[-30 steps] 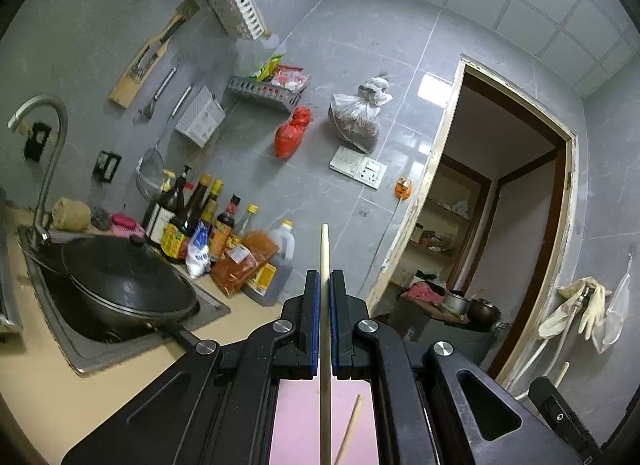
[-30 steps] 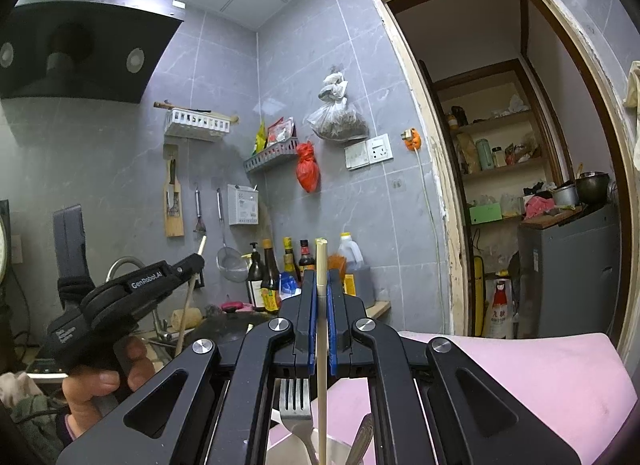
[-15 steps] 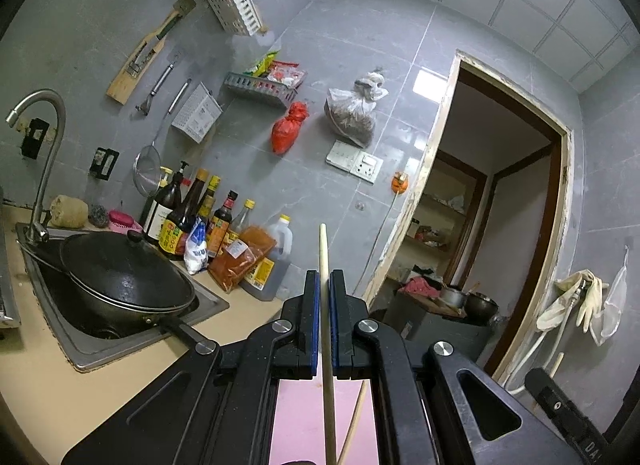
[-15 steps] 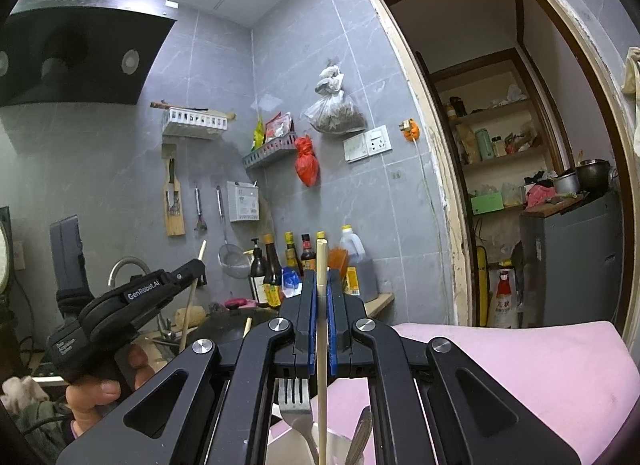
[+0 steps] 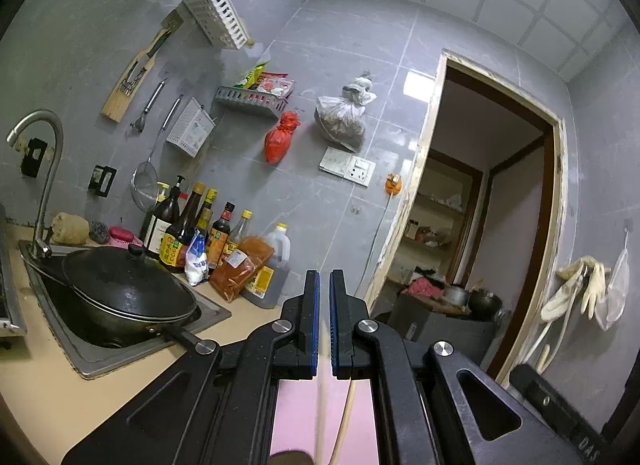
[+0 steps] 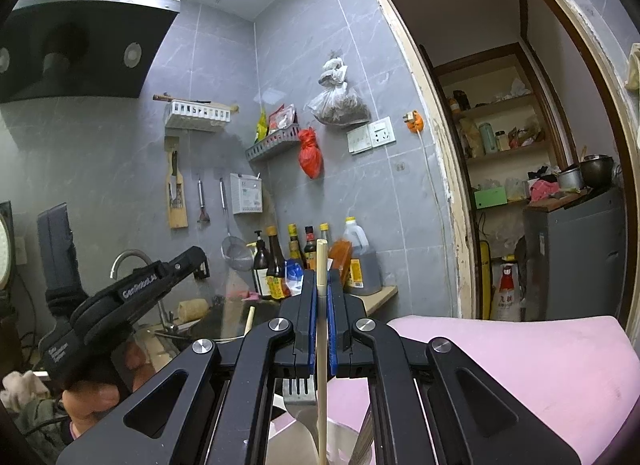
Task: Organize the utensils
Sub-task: 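Lift both chopsticks and carry them above the white caddy with both tools, then open both tools to drop the chopsticks into the caddy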
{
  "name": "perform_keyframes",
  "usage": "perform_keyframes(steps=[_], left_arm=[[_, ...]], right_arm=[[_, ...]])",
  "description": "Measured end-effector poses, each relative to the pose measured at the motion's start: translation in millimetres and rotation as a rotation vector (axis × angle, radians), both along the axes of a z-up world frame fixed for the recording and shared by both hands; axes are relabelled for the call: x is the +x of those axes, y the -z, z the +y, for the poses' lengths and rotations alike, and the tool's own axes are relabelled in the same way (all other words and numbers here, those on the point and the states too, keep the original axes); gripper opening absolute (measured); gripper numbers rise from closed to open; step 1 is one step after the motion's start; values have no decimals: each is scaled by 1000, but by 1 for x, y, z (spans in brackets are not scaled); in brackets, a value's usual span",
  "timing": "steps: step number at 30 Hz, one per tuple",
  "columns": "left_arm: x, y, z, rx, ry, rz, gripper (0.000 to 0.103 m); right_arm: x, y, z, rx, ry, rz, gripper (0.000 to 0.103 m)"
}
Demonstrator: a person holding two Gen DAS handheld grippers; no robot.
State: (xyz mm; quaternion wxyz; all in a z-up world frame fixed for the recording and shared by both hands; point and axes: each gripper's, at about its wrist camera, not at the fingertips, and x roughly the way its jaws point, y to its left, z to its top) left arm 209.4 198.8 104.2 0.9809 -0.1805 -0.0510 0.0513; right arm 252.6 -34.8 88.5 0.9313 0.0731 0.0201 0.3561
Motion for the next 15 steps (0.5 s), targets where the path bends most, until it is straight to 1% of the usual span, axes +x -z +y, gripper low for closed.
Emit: perform_keyframes(steps=[5,11,14,15], left_arm=[[-6,12,-9,52,24,54,2],[-13,28,-16,58,79,146,3],[-17,32,-19,71,105,193,5],[-19,33,-21,77,115,206,7]], right_arm=[[1,4,2,-9,-9,22,3],[3,12,0,-20,-46,78,5],[1,16,-2,-34,-46,98,15],[-1,17,-4,-37,-46,100,23]])
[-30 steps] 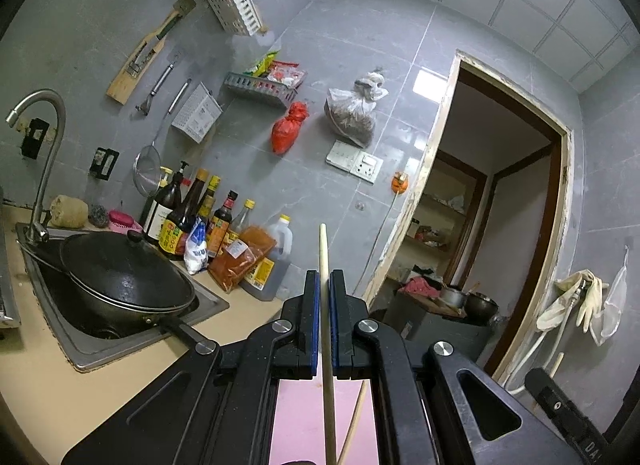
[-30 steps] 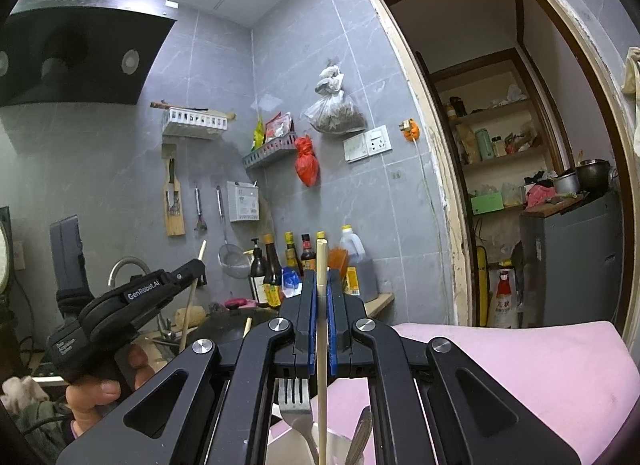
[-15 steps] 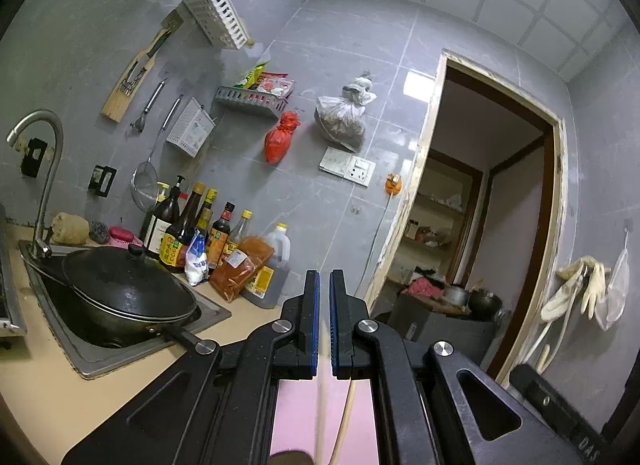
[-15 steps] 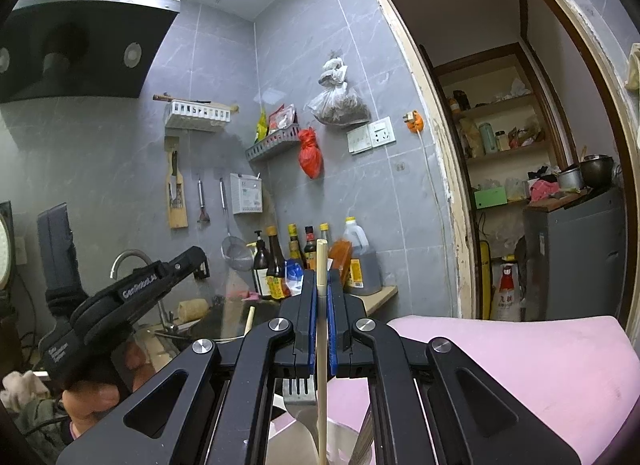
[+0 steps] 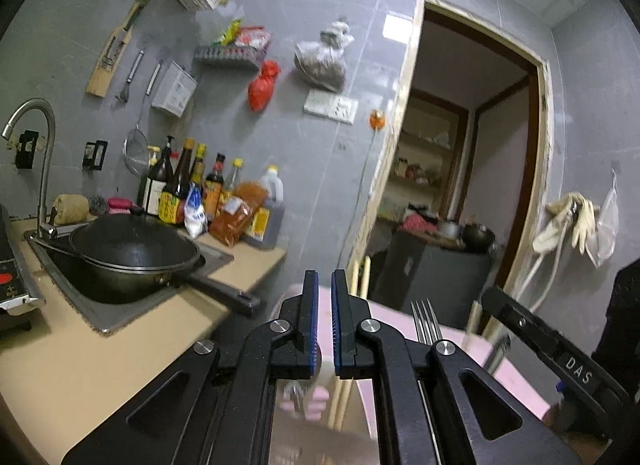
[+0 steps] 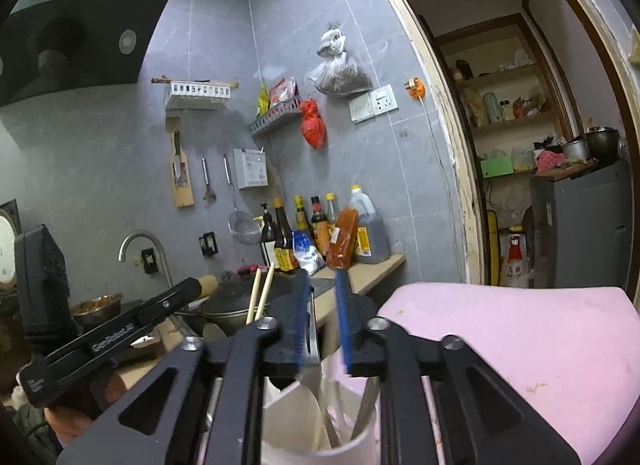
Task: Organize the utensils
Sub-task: 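Open both tools to drop the chopsticks into the caddy, then move both open tools back over the knife and spoons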
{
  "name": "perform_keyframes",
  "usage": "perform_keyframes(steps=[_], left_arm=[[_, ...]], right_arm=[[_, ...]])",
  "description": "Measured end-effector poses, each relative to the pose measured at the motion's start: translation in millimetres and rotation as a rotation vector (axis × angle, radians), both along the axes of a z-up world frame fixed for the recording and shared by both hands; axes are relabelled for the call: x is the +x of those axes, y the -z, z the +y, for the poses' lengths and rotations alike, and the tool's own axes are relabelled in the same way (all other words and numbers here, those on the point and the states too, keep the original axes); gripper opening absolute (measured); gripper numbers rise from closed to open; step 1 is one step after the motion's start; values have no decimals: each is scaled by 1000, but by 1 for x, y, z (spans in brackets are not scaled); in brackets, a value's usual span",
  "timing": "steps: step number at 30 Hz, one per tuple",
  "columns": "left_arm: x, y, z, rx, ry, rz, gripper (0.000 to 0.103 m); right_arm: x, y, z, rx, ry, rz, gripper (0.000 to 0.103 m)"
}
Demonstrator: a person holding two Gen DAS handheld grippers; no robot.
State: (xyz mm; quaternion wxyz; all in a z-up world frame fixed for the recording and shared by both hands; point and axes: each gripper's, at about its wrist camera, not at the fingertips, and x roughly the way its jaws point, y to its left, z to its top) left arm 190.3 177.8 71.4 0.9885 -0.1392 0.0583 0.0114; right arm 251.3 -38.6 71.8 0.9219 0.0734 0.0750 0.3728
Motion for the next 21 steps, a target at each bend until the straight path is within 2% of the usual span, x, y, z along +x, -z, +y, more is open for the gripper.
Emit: perform_keyframes(steps=[1,3,5,6,7,9,11,15,16,17,21], left_arm=[[-2,1,-1,3,8,11,10],[-6,3,-4,3,30,34,27],[-12,4,-7,-7,44,48,37],[-15,4,-9,-8,47,50,39],[-17,4,-11,-4,50,56,40],[-23,3,-20,14,64,75,54],[-29,3,-29,24,77,83,65],[-40,4,-48,39,106,95,90],[-43,4,-52,39,107,90,92],[-46,5,-57,40,105,82,95],[-58,4,-77,74,96,50,98]], right_arm=[[-2,0,-2,-3,-1,0,24],[-7,0,-6,-11,6,-5,24],[-13,-1,-12,-19,21,-17,28],[-16,-3,-16,-20,25,-18,35],[-20,-4,-22,-20,31,-20,50],[-27,-5,-31,-20,45,-26,65],[-35,-7,-45,-27,66,-34,70],[-50,-11,-73,-38,111,-45,93],[-55,-12,-81,-40,126,-52,101],[-58,-13,-86,-43,138,-57,103],[-73,-17,-111,-62,178,-74,103]])
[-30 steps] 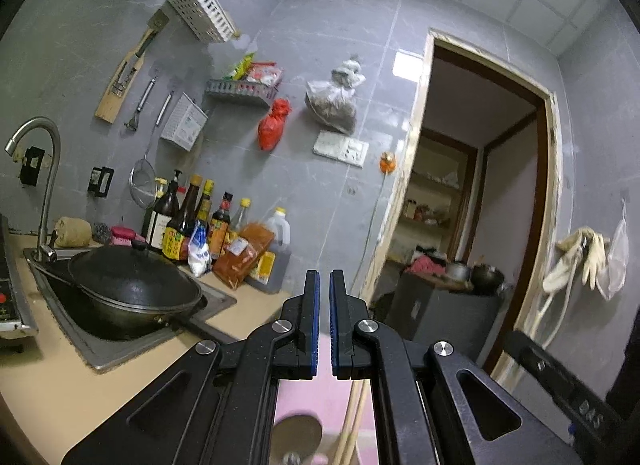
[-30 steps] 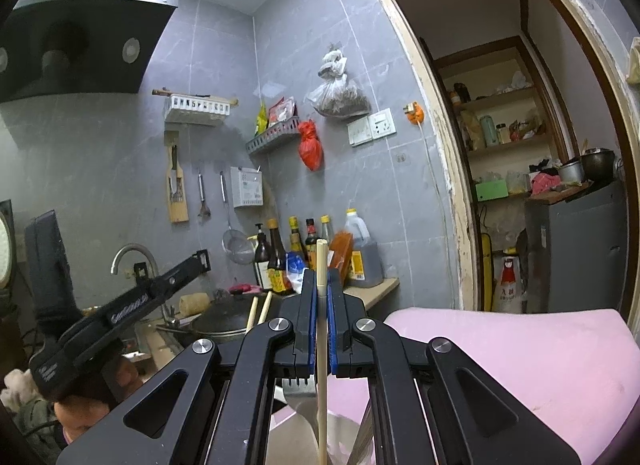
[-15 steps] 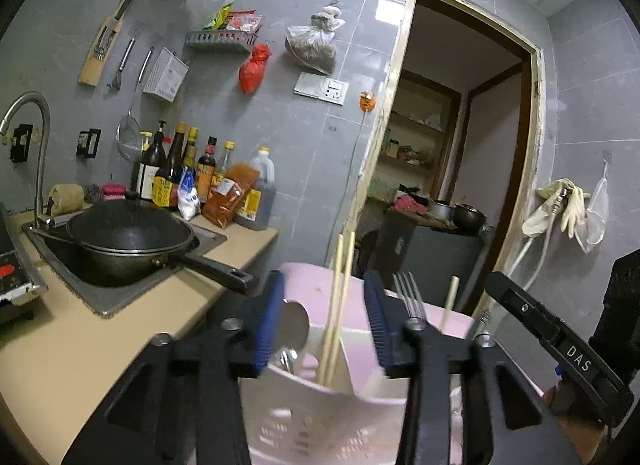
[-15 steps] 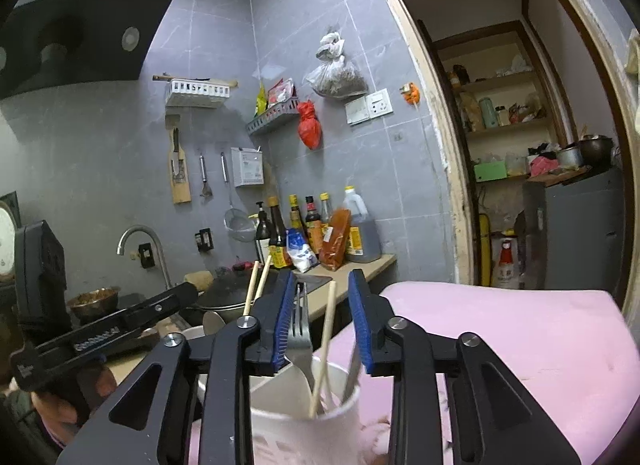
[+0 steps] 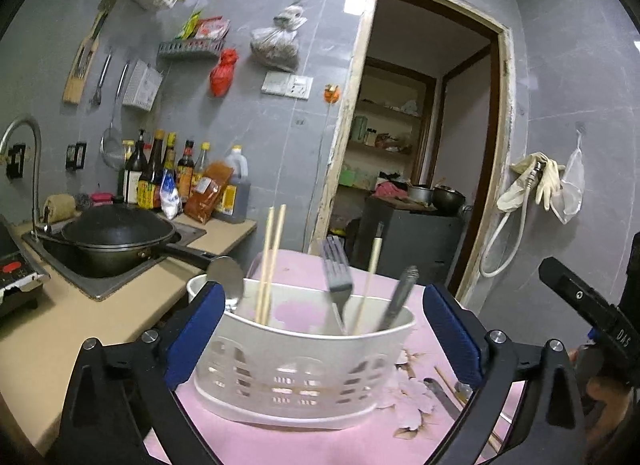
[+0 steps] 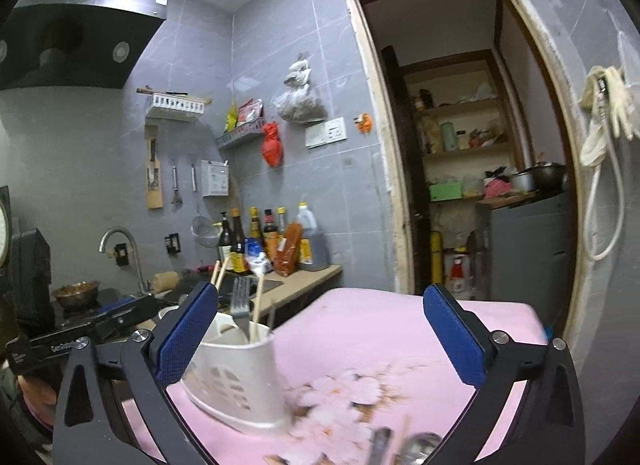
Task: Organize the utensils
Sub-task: 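Move both open tools back over the knife and spoons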
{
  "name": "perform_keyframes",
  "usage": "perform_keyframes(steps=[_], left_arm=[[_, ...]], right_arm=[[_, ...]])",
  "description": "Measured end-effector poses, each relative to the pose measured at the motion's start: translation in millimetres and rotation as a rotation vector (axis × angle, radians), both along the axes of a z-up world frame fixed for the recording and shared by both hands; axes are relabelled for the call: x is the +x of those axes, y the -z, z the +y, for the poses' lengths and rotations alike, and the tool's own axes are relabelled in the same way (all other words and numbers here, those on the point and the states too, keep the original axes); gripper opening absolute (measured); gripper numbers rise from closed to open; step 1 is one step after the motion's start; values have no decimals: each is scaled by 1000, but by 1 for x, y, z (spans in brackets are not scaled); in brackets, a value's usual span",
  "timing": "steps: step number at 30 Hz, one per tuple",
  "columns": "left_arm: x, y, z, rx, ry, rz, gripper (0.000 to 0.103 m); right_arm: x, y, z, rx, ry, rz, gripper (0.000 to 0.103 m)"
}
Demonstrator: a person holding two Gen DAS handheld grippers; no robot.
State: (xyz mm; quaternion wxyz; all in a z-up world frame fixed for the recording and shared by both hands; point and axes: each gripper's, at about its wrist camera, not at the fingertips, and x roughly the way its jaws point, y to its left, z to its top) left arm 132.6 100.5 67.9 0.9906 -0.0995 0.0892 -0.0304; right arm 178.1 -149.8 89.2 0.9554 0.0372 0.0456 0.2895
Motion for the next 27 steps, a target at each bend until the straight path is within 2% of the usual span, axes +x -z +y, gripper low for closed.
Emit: perform_keyframes(steps=[7,10,12,16,21,24,27], left_arm=[[-12,0,-42,71,56,3,98],[-11,6,-57,94,86,37,98],[-7,14,-68,108,116,77,98],[5,29,-91,161,168,161,98],[17,39,-111,198,226,230,98],[27,49,-121,220,258,314,98],[44,62,-129,220,299,430,98]], right_arm=[[-19,3,-30,-73,58,-11,103],[-24,9,-38,-168,100,-14,103],[-24,17,-41,-269,129,9,103],[-23,36,-51,-392,153,52,103],[-8,59,-61,-463,172,185,103],[2,72,-66,-488,157,286,103],[10,85,-70,-504,138,374,103]])
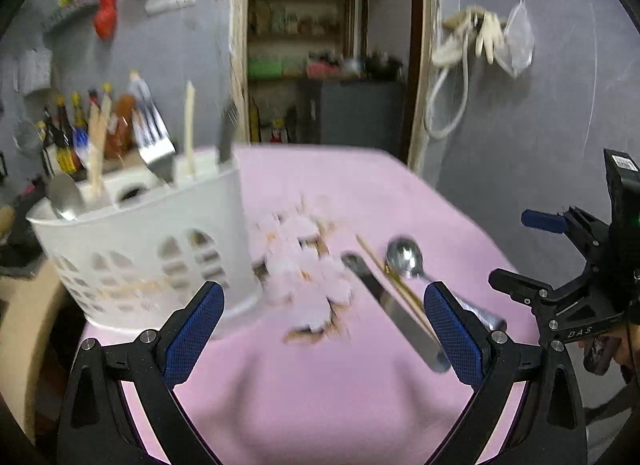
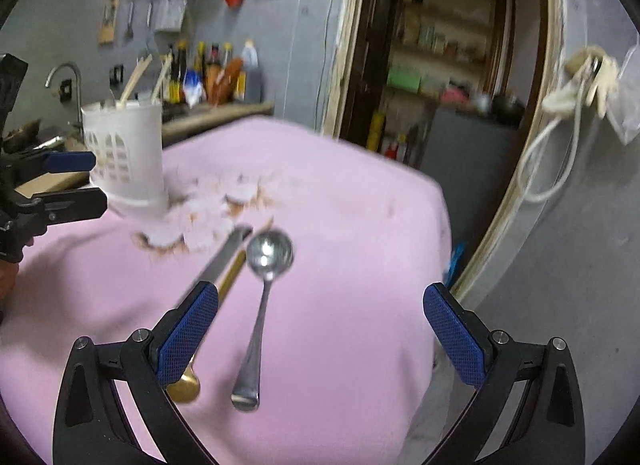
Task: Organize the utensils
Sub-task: 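Move both open tools back over the knife and spoons, then grasp the silver spoon by its bowl with the right tool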
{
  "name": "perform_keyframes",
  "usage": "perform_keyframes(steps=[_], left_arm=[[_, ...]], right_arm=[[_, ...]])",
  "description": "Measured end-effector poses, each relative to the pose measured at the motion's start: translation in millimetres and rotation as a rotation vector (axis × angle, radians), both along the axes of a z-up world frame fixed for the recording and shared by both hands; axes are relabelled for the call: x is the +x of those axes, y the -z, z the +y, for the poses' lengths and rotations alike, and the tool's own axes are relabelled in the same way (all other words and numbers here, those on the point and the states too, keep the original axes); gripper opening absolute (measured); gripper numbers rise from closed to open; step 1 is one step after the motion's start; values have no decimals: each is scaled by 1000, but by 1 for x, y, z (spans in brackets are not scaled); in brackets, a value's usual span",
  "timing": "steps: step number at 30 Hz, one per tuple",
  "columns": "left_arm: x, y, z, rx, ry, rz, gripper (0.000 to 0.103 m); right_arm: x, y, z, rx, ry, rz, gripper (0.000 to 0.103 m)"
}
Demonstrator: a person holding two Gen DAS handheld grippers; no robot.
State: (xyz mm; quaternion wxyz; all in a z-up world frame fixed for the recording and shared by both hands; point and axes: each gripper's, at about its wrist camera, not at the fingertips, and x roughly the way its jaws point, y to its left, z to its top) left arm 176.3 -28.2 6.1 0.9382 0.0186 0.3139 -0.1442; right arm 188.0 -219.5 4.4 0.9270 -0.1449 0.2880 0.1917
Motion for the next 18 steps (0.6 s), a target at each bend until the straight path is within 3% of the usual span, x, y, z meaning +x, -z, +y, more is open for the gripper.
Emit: perform_keyframes(steps=[2,5,10,14,18], left_arm=[[8,7,-2,-14,11,58,97],[19,15,-6,-29,23,136,95],[39,33,-17,-51,88,273,65],[54,47,-24,-61,123,365,49],[69,50,-25,-69,121,389,37]], right_arm=[[2,6,-2,-3,-9,39,102],[4,14,-2,-16,-29,92,88],[9,30,1,-39,-63,158,70],[6,37,5,-65,-75,149,70],[5,38,4,-57,-74,143,69]])
